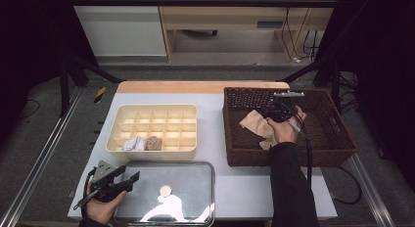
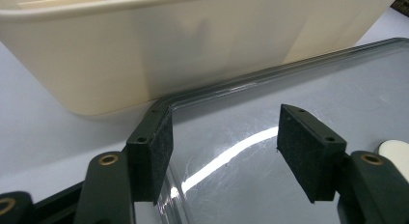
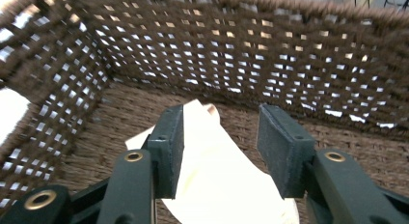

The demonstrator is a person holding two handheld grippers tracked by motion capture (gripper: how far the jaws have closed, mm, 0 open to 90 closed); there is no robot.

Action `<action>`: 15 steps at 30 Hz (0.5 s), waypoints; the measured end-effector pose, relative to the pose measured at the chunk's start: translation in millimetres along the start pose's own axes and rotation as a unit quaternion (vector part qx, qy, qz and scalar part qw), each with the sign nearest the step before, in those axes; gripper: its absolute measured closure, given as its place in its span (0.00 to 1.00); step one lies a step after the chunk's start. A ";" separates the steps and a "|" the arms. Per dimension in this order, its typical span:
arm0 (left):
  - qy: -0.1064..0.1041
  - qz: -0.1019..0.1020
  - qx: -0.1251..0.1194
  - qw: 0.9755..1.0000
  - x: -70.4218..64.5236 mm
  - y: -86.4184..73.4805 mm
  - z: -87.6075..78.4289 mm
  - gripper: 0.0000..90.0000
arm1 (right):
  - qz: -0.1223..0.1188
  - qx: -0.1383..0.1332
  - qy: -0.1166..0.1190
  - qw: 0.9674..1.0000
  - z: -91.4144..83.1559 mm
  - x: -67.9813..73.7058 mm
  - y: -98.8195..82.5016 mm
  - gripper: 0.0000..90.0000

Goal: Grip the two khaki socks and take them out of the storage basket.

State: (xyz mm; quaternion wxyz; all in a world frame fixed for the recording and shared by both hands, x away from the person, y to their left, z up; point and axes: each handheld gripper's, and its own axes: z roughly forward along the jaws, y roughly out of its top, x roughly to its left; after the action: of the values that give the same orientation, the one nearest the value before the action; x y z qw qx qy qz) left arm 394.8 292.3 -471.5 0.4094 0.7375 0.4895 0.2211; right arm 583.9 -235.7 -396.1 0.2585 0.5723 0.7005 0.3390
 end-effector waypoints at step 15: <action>0.004 0.005 0.004 1.000 -0.2 -0.3 0.8 0.41 | -0.011 0.084 -0.021 0.996 19.9 -7.6 -13.1 0.61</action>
State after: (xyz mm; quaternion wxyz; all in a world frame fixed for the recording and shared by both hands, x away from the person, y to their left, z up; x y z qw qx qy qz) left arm 395.1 291.8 -472.1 0.4038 0.7407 0.4881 0.2238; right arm 592.2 -241.0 -419.1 0.2277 0.5914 0.7270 0.2644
